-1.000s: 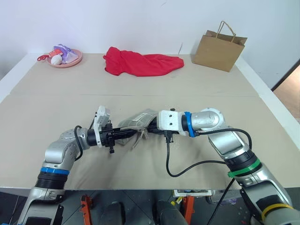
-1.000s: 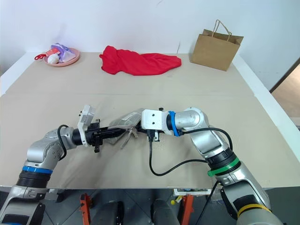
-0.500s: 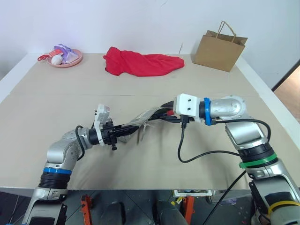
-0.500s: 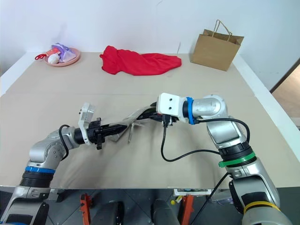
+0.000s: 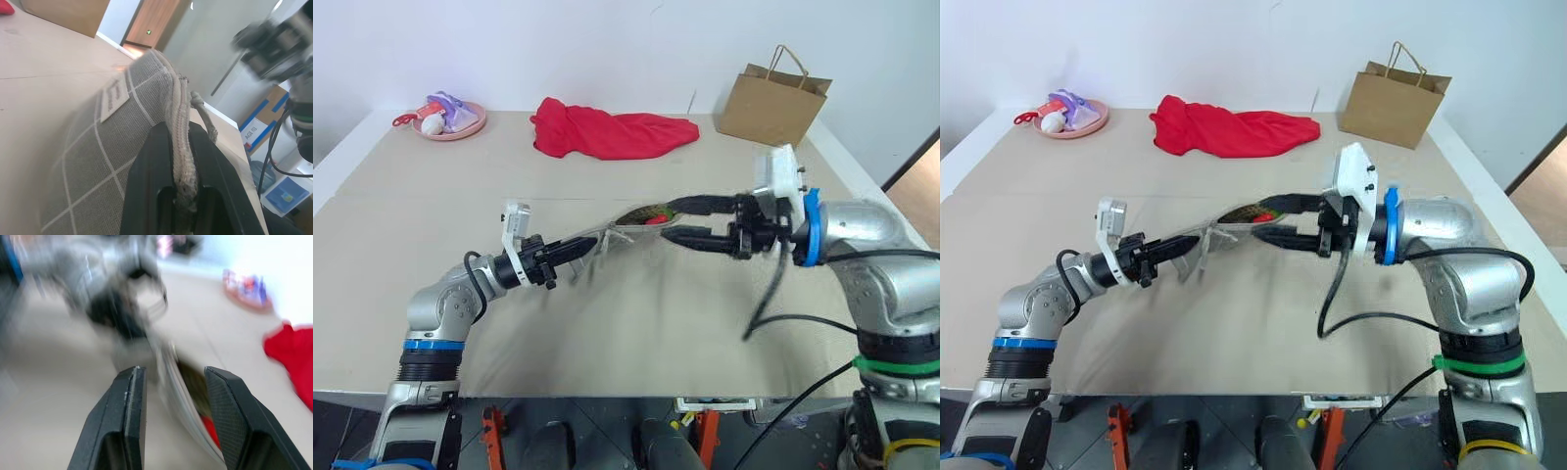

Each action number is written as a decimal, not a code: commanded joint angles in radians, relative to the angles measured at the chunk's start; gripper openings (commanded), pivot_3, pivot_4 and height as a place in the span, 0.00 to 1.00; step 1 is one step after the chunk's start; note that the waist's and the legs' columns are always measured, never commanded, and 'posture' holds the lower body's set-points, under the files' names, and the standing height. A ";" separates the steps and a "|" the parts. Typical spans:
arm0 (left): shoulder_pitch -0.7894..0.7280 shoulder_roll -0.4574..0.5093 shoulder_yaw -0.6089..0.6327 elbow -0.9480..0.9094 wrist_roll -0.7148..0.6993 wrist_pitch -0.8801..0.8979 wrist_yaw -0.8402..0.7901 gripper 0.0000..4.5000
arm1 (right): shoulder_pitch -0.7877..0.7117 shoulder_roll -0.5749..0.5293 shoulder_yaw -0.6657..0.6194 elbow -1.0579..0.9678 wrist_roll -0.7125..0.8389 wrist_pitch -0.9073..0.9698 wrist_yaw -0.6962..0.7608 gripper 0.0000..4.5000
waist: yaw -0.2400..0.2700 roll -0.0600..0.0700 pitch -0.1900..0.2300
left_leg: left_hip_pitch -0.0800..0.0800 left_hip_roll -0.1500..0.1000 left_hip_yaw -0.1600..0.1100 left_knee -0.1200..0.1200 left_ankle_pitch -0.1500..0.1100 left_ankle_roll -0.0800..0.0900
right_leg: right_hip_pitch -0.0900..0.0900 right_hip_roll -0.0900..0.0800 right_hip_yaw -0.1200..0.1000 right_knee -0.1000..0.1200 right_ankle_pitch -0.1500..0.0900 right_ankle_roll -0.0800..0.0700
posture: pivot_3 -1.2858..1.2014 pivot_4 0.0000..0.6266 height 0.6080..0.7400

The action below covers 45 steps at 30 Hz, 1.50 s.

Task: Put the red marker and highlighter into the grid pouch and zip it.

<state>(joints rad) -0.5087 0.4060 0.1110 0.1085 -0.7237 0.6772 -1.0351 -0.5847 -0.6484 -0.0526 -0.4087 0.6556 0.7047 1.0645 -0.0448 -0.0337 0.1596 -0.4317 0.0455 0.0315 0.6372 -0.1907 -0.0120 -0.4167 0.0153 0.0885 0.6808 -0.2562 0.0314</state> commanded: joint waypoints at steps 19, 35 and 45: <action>0.006 0.018 -0.046 -0.039 0.027 -0.040 -0.045 0.00 | -0.055 0.211 0.223 0.172 -0.207 0.094 -0.371 0.47 | 0.000 0.000 0.000 | -0.004 -0.001 -0.004 -0.001 0.005 -0.002 | -0.002 0.001 -0.005 0.000 -0.001 0.001 | 0.52 0.24 1.00; 0.019 0.019 -0.049 -0.050 0.029 -0.044 -0.041 0.00 | -0.038 0.138 0.208 0.128 -0.153 0.058 -0.210 0.47 | -0.001 0.000 0.000 | -0.003 0.000 -0.004 -0.001 0.005 -0.002 | -0.002 0.001 -0.006 0.000 -0.001 0.002 | 0.52 0.24 1.00; 0.017 0.019 -0.046 -0.047 0.030 -0.051 -0.037 0.00 | -0.063 0.180 0.223 0.169 -0.173 0.044 -0.232 0.47 | -0.001 0.000 0.000 | -0.004 0.000 -0.004 -0.001 0.005 -0.002 | -0.002 0.002 -0.006 0.000 -0.001 0.002 | 0.52 0.24 1.00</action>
<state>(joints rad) -0.4881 0.4147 0.0537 0.0976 -0.6951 0.6390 -1.0717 -0.6171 -0.4768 0.1898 -0.2293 0.4757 0.7647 0.8392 -0.0457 -0.0336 0.1596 -0.4353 0.0457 0.0272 0.6367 -0.1860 -0.0139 -0.4188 0.0175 0.0822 0.6805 -0.2576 0.0336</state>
